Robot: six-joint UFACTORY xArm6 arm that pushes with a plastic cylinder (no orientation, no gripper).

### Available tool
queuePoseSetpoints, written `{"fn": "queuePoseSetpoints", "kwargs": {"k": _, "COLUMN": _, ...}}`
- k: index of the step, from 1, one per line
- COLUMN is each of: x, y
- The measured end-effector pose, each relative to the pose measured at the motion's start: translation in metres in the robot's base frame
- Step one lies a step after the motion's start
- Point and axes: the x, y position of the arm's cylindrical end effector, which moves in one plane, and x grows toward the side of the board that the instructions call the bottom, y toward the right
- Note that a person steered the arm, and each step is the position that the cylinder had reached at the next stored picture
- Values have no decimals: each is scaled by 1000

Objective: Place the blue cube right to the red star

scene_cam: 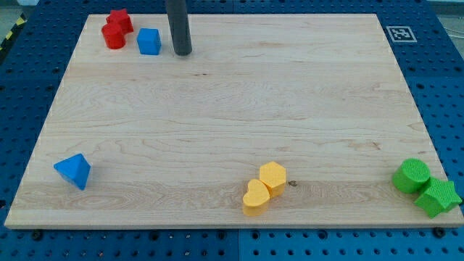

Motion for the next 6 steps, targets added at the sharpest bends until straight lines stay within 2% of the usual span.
{"fn": "queuePoseSetpoints", "kwargs": {"k": 2, "x": 9, "y": -65}}
{"fn": "queuePoseSetpoints", "kwargs": {"k": 3, "x": -9, "y": -84}}
{"fn": "queuePoseSetpoints", "kwargs": {"k": 5, "x": -31, "y": -84}}
{"fn": "queuePoseSetpoints", "kwargs": {"k": 6, "x": -14, "y": -80}}
